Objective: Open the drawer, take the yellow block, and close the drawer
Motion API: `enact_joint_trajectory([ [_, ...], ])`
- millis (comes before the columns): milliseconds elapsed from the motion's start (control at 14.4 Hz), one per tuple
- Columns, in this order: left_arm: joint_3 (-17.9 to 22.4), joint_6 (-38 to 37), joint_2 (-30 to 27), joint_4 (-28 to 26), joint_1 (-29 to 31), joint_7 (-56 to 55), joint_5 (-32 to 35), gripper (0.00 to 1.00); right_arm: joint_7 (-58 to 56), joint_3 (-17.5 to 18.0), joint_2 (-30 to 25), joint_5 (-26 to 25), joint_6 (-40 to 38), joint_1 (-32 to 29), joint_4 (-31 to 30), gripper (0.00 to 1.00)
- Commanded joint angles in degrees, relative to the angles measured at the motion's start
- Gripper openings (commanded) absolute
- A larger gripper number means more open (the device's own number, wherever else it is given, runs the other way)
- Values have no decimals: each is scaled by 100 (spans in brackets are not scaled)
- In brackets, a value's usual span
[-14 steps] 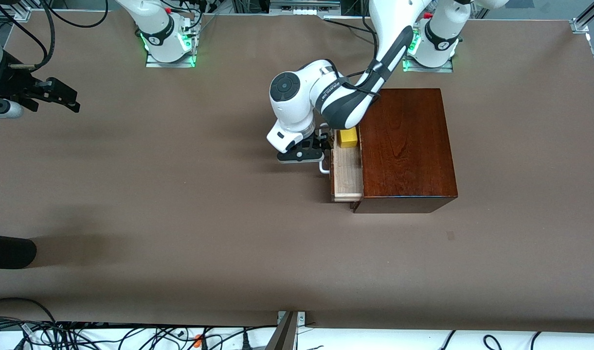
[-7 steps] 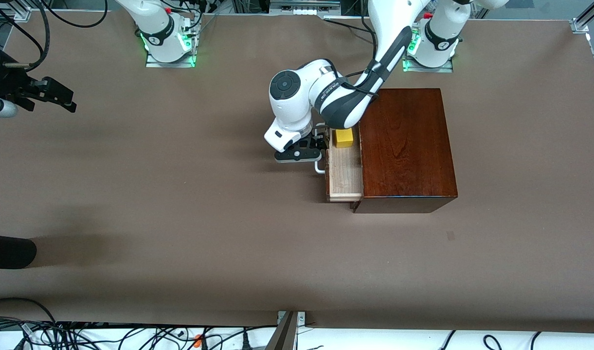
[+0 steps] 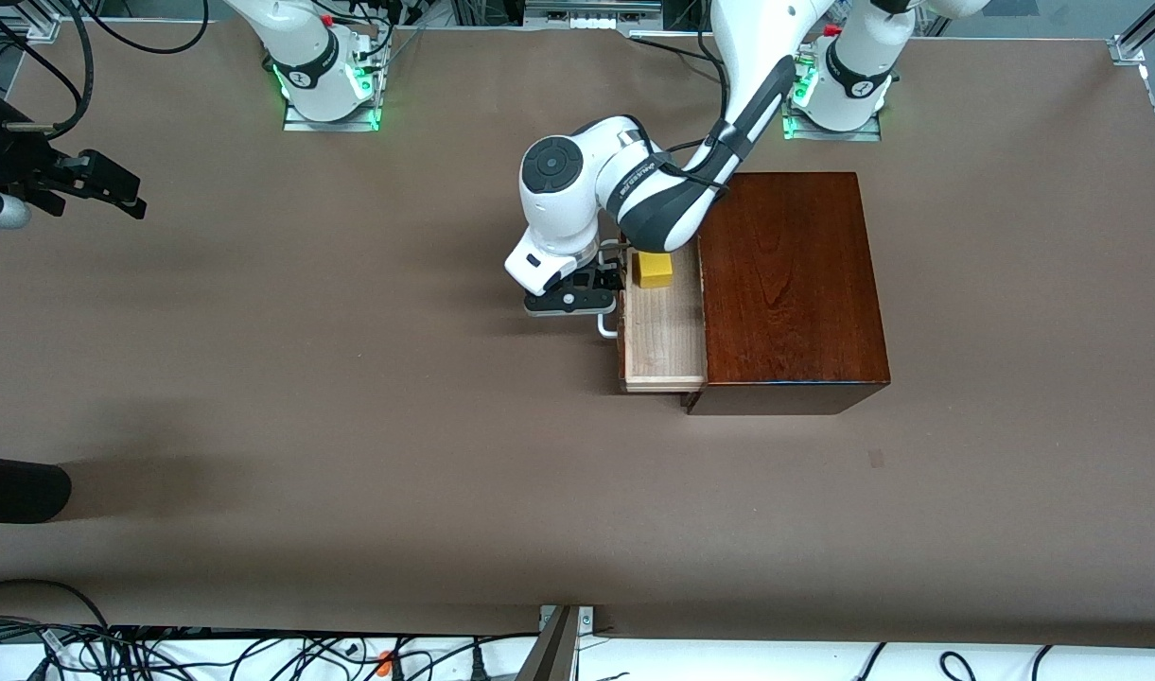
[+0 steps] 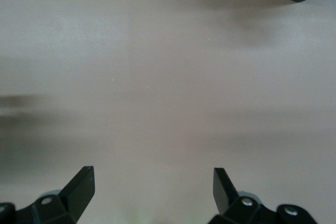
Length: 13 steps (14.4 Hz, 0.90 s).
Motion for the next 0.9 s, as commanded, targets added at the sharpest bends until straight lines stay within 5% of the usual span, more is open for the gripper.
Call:
enact_joint_trajectory([
  [0, -93, 271, 268, 471, -61, 61, -280, 100, 67, -56, -23, 26, -51, -26, 68, 100],
  [834, -92, -1740, -882, 497, 325, 596, -333, 100, 67, -65, -23, 26, -51, -26, 86, 100],
])
